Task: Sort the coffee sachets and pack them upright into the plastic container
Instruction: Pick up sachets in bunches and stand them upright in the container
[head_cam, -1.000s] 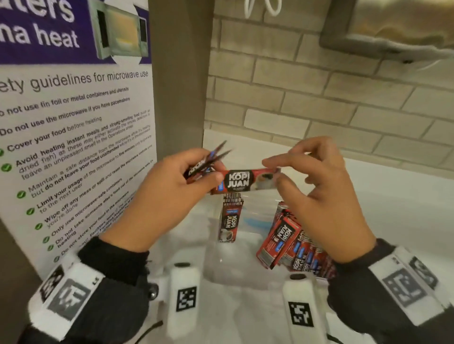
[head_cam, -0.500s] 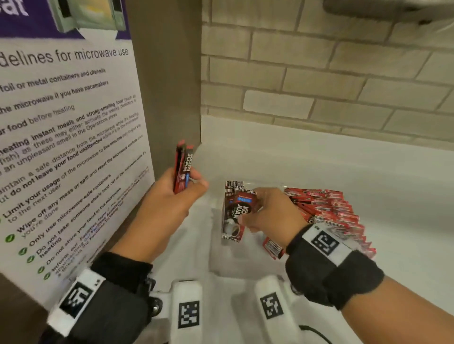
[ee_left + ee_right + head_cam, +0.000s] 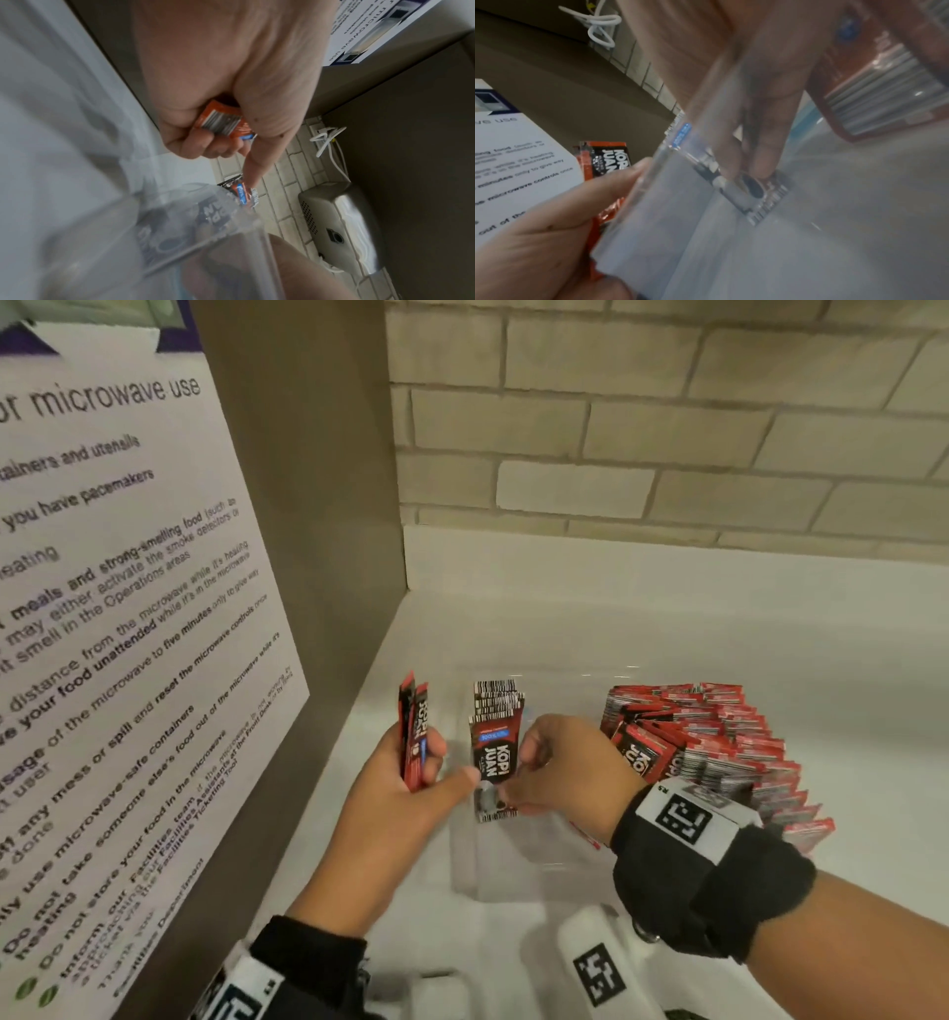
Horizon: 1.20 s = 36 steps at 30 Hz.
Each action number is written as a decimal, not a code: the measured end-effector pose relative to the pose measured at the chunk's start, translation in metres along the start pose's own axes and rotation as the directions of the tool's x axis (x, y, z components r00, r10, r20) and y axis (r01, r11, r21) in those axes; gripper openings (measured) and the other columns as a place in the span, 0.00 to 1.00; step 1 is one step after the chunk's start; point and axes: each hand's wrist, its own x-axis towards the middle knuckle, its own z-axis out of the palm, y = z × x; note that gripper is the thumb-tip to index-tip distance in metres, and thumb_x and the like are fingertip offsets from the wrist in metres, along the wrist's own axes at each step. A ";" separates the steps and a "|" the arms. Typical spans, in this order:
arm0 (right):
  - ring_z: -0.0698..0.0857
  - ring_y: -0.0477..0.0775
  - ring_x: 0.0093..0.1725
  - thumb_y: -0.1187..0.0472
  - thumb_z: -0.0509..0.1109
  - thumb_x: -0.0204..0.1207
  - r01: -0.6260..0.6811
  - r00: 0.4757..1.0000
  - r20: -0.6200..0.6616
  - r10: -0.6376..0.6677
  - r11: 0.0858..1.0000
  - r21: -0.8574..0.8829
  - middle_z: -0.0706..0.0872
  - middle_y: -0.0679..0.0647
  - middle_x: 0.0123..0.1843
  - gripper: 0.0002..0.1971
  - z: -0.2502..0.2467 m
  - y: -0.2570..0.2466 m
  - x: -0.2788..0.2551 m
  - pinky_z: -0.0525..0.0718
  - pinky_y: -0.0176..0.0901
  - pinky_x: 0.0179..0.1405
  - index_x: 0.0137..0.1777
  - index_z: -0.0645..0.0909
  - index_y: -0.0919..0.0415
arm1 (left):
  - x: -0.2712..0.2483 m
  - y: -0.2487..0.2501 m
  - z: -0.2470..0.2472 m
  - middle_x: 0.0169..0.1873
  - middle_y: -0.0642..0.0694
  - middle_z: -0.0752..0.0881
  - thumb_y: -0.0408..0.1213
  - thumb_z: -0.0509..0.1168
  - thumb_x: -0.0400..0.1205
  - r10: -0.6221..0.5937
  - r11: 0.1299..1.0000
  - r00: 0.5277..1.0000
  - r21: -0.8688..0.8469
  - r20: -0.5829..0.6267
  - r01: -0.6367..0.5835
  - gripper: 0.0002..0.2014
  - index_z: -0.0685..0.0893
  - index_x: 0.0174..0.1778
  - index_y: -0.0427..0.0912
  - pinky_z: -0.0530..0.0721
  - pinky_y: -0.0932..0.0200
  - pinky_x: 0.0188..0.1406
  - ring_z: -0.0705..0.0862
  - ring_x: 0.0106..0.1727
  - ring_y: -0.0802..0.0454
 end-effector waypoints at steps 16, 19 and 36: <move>0.87 0.59 0.47 0.56 0.71 0.73 0.011 0.997 0.079 0.013 0.953 -0.303 0.86 0.57 0.49 0.19 0.016 0.005 0.003 0.86 0.52 0.50 0.59 0.69 0.59 | 0.023 -0.006 0.009 0.21 0.58 0.71 0.25 0.71 0.75 0.113 0.988 0.993 0.112 -0.038 -0.109 0.16 0.77 0.46 0.52 0.77 0.56 0.39 0.71 0.26 0.62; 0.87 0.60 0.47 0.56 0.69 0.75 0.022 0.998 0.060 -0.003 0.948 -0.318 0.86 0.58 0.50 0.17 0.018 0.005 0.003 0.86 0.52 0.49 0.58 0.69 0.60 | 0.025 -0.006 0.010 0.21 0.58 0.71 0.26 0.71 0.75 0.145 0.981 0.988 0.136 -0.053 -0.136 0.16 0.77 0.45 0.53 0.74 0.62 0.34 0.70 0.25 0.62; 0.85 0.56 0.46 0.57 0.79 0.65 -0.031 0.986 0.146 0.083 0.944 -0.328 0.83 0.56 0.53 0.31 0.008 -0.001 -0.001 0.87 0.50 0.48 0.62 0.65 0.60 | 0.007 0.015 0.000 0.32 0.50 0.75 0.27 0.63 0.63 -0.050 0.954 0.999 -0.297 0.007 0.049 0.19 0.75 0.47 0.49 0.66 0.62 0.22 0.68 0.26 0.56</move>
